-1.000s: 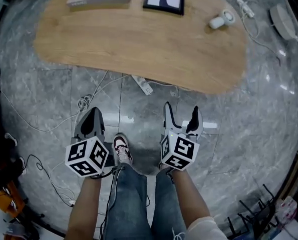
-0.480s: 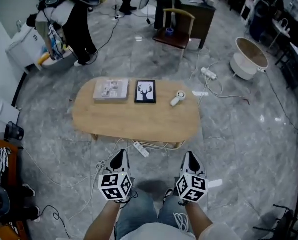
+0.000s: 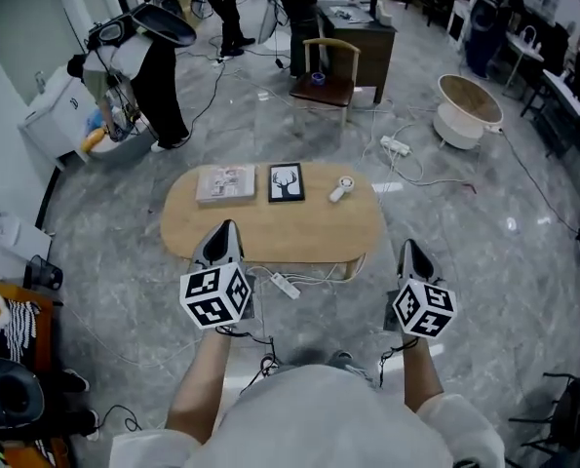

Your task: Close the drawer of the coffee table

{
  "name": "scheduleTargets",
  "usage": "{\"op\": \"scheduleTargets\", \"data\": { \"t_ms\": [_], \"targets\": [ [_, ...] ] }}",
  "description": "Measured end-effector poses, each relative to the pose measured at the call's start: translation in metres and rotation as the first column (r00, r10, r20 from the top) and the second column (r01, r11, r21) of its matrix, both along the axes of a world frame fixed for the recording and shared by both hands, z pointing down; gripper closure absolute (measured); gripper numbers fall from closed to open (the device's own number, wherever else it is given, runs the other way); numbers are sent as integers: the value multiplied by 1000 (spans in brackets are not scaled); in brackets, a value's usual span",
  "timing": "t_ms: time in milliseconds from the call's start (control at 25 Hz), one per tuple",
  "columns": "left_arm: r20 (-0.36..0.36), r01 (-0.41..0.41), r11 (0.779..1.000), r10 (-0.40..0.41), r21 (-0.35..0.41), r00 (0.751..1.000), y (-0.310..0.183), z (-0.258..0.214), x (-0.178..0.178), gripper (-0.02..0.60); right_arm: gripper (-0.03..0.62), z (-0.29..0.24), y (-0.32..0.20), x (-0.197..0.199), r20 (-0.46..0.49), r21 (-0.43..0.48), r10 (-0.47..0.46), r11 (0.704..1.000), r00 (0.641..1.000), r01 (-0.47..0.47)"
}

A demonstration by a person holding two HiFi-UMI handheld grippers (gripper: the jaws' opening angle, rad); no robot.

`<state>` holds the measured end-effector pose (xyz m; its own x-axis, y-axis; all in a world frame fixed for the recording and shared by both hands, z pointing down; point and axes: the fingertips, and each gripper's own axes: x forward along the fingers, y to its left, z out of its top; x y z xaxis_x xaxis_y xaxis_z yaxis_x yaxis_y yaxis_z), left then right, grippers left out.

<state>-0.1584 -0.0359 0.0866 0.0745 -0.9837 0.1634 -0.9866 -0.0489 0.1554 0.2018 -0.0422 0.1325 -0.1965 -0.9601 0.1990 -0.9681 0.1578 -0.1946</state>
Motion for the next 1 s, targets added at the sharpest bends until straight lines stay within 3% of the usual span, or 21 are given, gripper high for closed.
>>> {"op": "scheduleTargets", "data": {
  "t_ms": [240,680,1000],
  "targets": [
    [-20,27,999,-28,-35,999,-1,10,-10,586,592,-30,6,20,-39,67,55,996,998,-52],
    [-27,2,999,-3,-41,1000,-5,11,13,586,592,-30,10,21,-8,56,25,998,1000,-24],
    [-44,17,999,-19,-47,999,-1,12,21,586,594,-29,10,24,-46,33,18,999,999,-16]
  ]
}}
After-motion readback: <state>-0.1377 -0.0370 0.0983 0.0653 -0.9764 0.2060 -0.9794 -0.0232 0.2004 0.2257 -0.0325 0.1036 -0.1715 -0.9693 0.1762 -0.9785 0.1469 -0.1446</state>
